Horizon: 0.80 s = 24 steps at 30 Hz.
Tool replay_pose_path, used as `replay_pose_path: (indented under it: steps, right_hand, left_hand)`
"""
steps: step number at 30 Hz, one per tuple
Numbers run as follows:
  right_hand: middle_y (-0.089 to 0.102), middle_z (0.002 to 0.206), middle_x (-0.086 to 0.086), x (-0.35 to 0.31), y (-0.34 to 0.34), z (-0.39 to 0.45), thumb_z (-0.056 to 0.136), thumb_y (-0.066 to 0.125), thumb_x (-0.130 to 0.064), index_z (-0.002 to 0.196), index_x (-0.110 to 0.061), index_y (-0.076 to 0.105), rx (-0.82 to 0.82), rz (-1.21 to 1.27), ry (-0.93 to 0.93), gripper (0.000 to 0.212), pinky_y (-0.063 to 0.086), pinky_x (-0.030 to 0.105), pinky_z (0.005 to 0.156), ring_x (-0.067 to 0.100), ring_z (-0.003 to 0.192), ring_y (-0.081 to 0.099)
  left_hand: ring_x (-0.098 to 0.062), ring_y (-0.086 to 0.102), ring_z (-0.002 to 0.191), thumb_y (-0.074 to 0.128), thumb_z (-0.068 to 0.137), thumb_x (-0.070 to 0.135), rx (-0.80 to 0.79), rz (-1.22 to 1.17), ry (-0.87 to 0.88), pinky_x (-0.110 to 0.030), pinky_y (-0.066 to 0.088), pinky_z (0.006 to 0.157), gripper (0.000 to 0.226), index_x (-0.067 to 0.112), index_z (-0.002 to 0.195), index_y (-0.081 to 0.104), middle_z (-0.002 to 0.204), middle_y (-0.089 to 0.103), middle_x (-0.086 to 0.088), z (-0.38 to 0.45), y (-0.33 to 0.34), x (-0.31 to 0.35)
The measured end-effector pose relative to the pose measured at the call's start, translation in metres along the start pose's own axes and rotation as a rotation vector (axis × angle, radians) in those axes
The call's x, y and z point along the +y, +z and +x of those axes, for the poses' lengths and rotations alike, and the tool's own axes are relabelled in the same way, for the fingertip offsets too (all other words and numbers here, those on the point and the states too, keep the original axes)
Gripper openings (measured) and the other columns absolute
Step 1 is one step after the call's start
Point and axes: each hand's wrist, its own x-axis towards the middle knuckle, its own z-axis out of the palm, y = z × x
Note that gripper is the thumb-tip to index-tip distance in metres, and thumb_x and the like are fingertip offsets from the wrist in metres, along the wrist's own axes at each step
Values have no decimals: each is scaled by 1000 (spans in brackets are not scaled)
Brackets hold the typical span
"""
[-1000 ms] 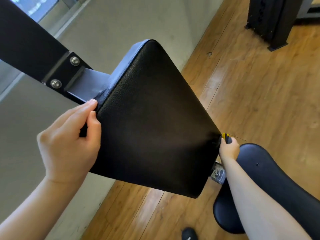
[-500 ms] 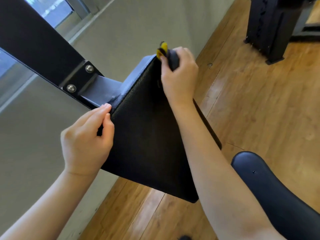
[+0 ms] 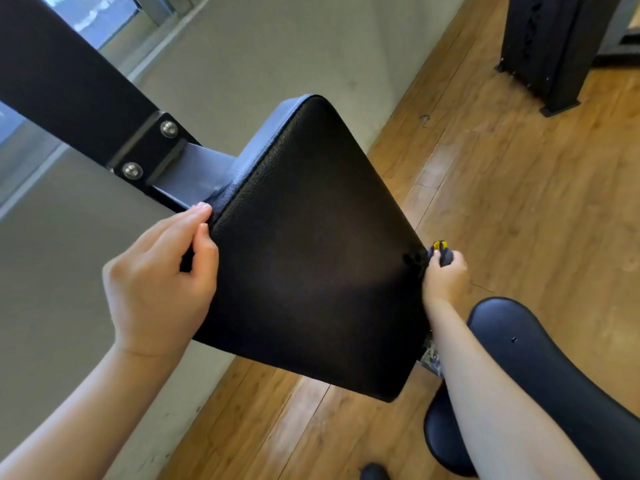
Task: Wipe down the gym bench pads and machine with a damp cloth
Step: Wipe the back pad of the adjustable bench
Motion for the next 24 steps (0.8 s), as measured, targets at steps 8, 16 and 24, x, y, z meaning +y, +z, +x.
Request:
replay_pose_path:
  steps: [8, 16, 24]
  right_hand:
    - [60, 113, 26, 29, -2, 16, 97, 47, -21, 108, 6, 55, 41, -68, 340, 31, 42, 40, 84, 40, 105, 56]
    - [57, 122, 25, 32, -5, 13, 99, 44, -21, 118, 5, 52, 51, -57, 368, 34, 42, 36, 88, 37, 112, 54]
    - [58, 122, 19, 50, -6, 16, 99, 44, -21, 120, 1, 53, 37, 31, 374, 31, 37, 27, 80, 32, 113, 54]
  left_hand:
    - [-8, 59, 103, 48, 92, 9, -4, -11, 5, -12, 44, 93, 26, 1, 100, 73, 103, 66, -1, 1, -1, 0]
    - [-7, 59, 102, 49, 93, 7, -6, -11, 12, -14, 45, 95, 25, 1, 101, 72, 104, 65, -1, 1, -1, -2]
    - [-10, 59, 103, 50, 94, 5, 2, 11, 26, -16, 46, 94, 23, 0, 101, 71, 105, 64, -3, 0, 0, -2]
